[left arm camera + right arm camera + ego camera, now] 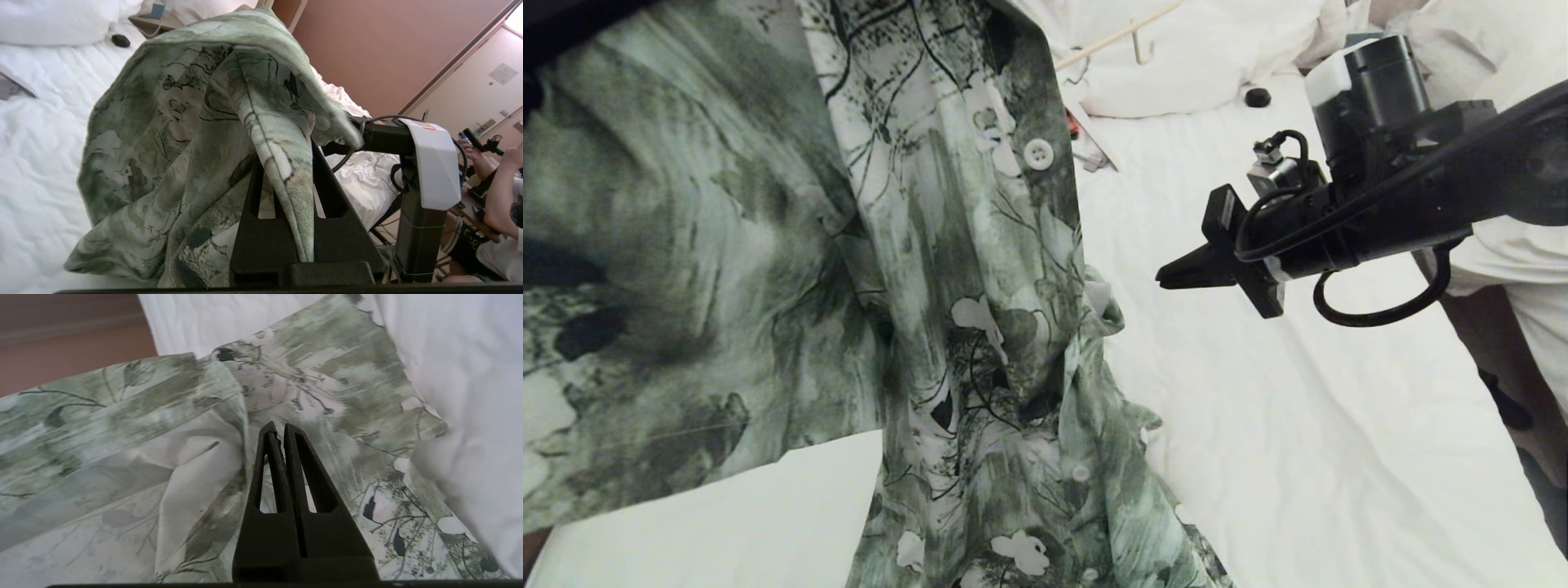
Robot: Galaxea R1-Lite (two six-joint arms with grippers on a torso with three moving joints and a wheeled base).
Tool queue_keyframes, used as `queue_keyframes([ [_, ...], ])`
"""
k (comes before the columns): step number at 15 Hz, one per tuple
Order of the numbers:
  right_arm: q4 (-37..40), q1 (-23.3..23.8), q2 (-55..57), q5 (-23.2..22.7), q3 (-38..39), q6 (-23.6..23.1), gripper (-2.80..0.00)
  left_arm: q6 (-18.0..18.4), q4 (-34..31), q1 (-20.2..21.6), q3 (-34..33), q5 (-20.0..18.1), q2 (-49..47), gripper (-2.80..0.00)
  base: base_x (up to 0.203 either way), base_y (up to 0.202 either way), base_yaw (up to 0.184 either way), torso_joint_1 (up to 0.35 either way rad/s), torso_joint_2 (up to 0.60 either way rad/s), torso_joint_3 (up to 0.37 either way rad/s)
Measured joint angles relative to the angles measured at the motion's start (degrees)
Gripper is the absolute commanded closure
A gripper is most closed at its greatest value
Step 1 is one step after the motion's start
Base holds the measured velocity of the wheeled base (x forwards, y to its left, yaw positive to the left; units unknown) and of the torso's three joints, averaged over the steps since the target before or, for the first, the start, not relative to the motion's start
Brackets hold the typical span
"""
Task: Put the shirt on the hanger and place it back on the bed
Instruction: Hook the other side of the shirt onto the hanger
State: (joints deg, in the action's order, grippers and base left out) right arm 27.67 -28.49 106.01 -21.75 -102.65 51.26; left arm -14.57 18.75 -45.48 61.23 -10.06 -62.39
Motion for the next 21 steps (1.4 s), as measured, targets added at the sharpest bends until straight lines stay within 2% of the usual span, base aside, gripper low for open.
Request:
queue_keyframes([
  [1, 0.22, -0.01, 0.24, 0.06, 0.11, -0.01, -2.8, -0.32, 0.32, -0.02, -0.33, 0.0, -0.35, 0.0, 0.0, 0.0, 0.0, 0.0, 0.0, 0.0],
  [7, -0.34, -0.67, 2.48, -1.51, 0.0, 0.33, -2.8, -0.43, 1.67, 0.06, -0.16, -0.39, -2.76, 0.0, 0.0, 0.0, 0.0, 0.0, 0.0, 0.0],
  [18, -4.22, -4.62, 7.47, -0.82, -3.33, 1.06, -2.8, -0.2, 1.69, 0.12, 1.58, -0.44, -3.84, 0.0, 0.0, 0.0, 0.0, 0.0, 0.0, 0.0],
  [19, -5.21, -4.67, 7.93, -0.83, -3.52, 1.02, 0.0, -0.2, 1.67, 0.12, 1.59, -0.44, -3.81, 0.0, 0.0, 0.0, 0.0, 0.0, 0.0, 0.0],
  [21, -7.3, -4.97, 8.75, -0.85, -3.75, 0.96, 0.0, -0.19, 1.69, 0.12, 1.7, -0.42, -3.67, 0.0, 0.0, 0.0, 0.0, 0.0, 0.0, 0.0],
])
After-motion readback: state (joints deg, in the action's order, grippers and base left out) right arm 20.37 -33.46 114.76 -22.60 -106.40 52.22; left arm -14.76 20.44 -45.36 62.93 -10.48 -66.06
